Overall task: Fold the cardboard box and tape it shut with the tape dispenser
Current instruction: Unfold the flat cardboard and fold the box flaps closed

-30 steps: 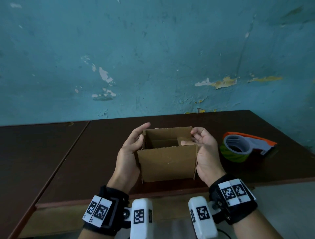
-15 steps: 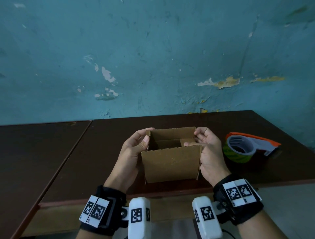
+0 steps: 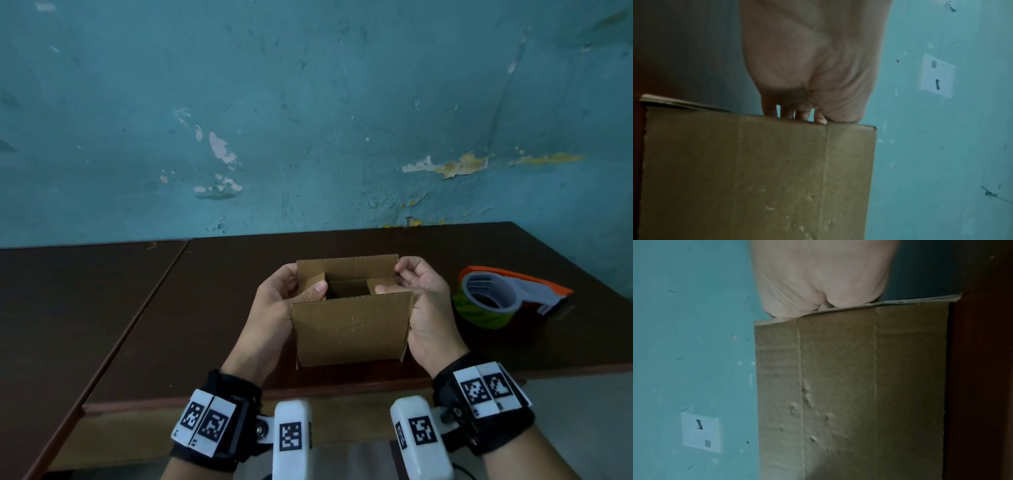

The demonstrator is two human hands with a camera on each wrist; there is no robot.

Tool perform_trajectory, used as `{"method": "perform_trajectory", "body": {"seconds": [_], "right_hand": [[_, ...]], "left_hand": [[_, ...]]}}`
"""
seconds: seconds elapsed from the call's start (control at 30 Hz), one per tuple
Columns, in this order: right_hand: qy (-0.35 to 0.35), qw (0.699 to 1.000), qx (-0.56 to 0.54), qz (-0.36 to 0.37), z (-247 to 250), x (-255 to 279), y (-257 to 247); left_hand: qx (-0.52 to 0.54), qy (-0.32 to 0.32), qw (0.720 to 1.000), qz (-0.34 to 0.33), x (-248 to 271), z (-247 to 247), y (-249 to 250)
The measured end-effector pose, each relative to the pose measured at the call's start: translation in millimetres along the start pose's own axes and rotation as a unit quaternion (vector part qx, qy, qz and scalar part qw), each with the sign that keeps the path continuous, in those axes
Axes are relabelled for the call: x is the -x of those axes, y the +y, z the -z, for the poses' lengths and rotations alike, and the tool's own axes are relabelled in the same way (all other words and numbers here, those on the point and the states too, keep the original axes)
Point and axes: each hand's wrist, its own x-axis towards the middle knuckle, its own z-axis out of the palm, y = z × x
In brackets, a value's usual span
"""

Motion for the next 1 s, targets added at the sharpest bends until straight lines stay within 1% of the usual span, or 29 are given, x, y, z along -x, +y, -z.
{"method": "perform_trajectory", "body": {"seconds": [0.13, 0.3, 0.47, 0.6, 0.67, 0.73, 0.77, 0.87, 1.0], "right_hand": [[-0.002, 1.0, -0.004, -0.003, 0, 1, 0], [0.0, 1.0, -0.003, -0.004, 0, 0, 1], [-0.006, 1.0, -0.003, -0.004, 1, 0, 1], [-0.004, 1.0, 0.003, 0.001, 1, 0, 1], [0.001, 1.0, 0.007, 0.003, 0, 0, 1], [-0.001, 1.0, 0.008, 0.003, 0, 1, 2], [-0.002, 1.0, 0.007, 0.001, 0, 1, 1], [-0.004, 1.0, -0.004, -0.007, 0, 1, 0], [-0.005, 1.0, -0.015, -0.013, 0, -2, 1]], "left_hand": [[-0.03, 0.007, 0.999, 0.017, -1, -1, -1], [-0.036, 0.009, 0.999, 0.036, -3, -1, -2], [-0.014, 0.01, 1.0, 0.015, 0, -4, -3], [-0.016, -0.019, 0.999, -0.028, 4, -4, 4], [-0.028, -0.053, 0.996, -0.06, 7, 0, 4], [-0.046, -0.087, 0.993, -0.067, 9, 2, 3], [-0.056, -0.094, 0.992, -0.063, 9, 3, 4], [-0.074, -0.085, 0.992, -0.059, 7, 1, 4], [-0.046, -0.05, 0.996, -0.064, 8, -5, 2]]}}
